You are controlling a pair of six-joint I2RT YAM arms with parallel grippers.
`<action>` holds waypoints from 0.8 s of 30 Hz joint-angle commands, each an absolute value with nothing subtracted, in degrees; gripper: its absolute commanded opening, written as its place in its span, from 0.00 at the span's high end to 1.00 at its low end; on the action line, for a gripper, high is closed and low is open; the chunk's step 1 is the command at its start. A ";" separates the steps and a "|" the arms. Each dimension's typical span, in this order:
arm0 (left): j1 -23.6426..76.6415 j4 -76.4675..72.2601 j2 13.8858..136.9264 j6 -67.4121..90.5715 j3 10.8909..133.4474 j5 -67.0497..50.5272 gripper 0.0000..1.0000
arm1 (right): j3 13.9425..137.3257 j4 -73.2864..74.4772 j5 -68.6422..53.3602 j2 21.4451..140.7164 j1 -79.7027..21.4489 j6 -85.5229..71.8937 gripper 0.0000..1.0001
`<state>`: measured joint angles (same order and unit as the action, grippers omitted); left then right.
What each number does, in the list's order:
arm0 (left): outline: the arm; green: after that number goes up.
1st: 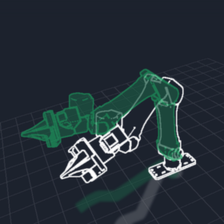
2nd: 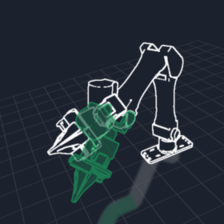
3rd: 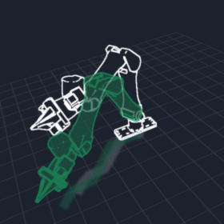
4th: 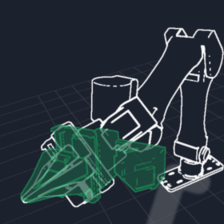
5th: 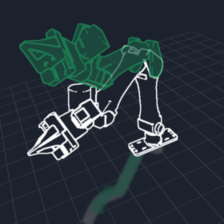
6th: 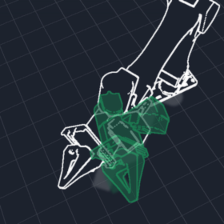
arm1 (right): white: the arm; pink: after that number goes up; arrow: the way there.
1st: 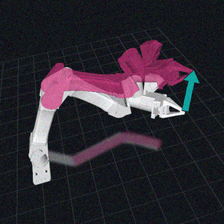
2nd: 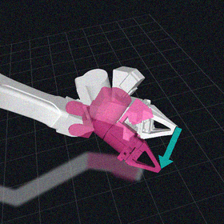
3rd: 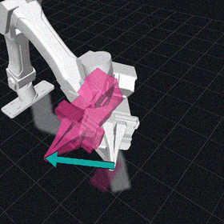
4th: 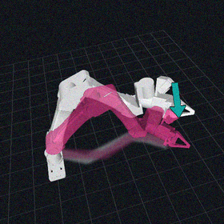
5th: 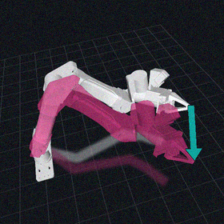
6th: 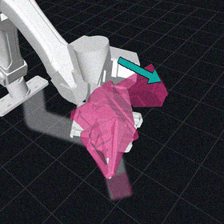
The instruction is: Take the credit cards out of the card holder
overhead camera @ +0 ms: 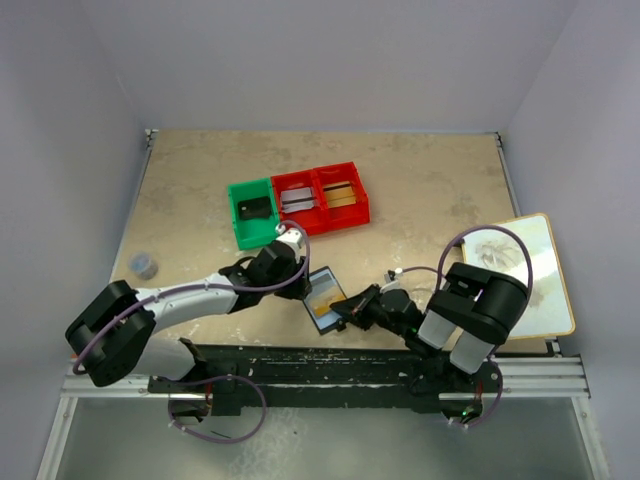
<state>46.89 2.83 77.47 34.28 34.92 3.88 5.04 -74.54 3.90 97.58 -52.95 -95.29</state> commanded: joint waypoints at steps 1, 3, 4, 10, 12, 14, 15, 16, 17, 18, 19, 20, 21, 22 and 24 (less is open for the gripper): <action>47.48 -2.30 75.02 35.82 33.75 -0.49 0.55 | 3.34 -74.78 3.69 97.33 -52.82 -93.30 1.00; 48.37 -2.69 75.43 35.50 34.10 -1.03 0.55 | 2.75 -74.21 4.32 95.84 -52.82 -93.26 1.00; 48.75 -2.75 75.75 35.35 34.39 -1.12 0.55 | 2.59 -72.80 4.65 94.71 -52.82 -93.27 1.00; 49.88 -6.02 78.24 35.76 35.92 -2.46 0.56 | 5.65 -55.51 4.69 84.97 -52.82 -91.92 0.98; 50.35 -6.32 79.65 35.62 36.96 -3.28 0.57 | 6.10 -51.82 5.39 82.17 -52.82 -91.61 0.97; 50.76 -6.83 81.30 35.66 37.46 -3.17 0.58 | 6.99 -47.52 6.23 80.16 -52.77 -91.05 0.96; 50.80 -6.97 81.91 35.70 37.59 -2.81 0.58 | 7.36 -46.36 6.38 79.41 -52.74 -90.47 0.95; 50.80 -7.19 82.62 35.76 37.59 -2.75 0.58 | 7.60 -45.59 6.41 78.91 -52.72 -90.18 0.95; 50.87 -7.28 83.29 35.73 37.69 -3.14 0.58 | 7.83 -44.92 6.46 78.57 -52.73 -90.10 0.94; 50.95 -7.40 83.98 35.69 37.92 -3.83 0.59 | 7.90 -44.68 6.43 78.54 -52.67 -90.01 0.94; 51.08 -7.79 84.59 35.68 37.92 -4.32 0.60 | 7.90 -44.70 6.23 78.76 -52.58 -90.09 0.93; 51.37 -8.05 85.12 35.73 37.89 -4.50 0.60 | 7.80 -45.09 6.16 79.01 -52.48 -90.18 0.94; 51.49 -8.02 85.77 35.83 37.88 -4.41 0.61 | 7.60 -45.74 6.15 79.34 -52.47 -90.34 0.93; 51.62 -7.88 86.34 35.80 37.88 -4.40 0.62 | 7.44 -46.16 6.15 79.63 -52.39 -90.54 0.94; 51.83 -7.28 87.22 36.01 37.69 -3.56 0.65 | 7.14 -47.26 6.26 80.17 -52.30 -90.98 0.93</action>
<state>51.11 -5.69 85.56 35.40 36.12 -3.22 6.74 -48.51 3.99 79.48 -52.77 -91.72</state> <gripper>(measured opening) 0.373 0.064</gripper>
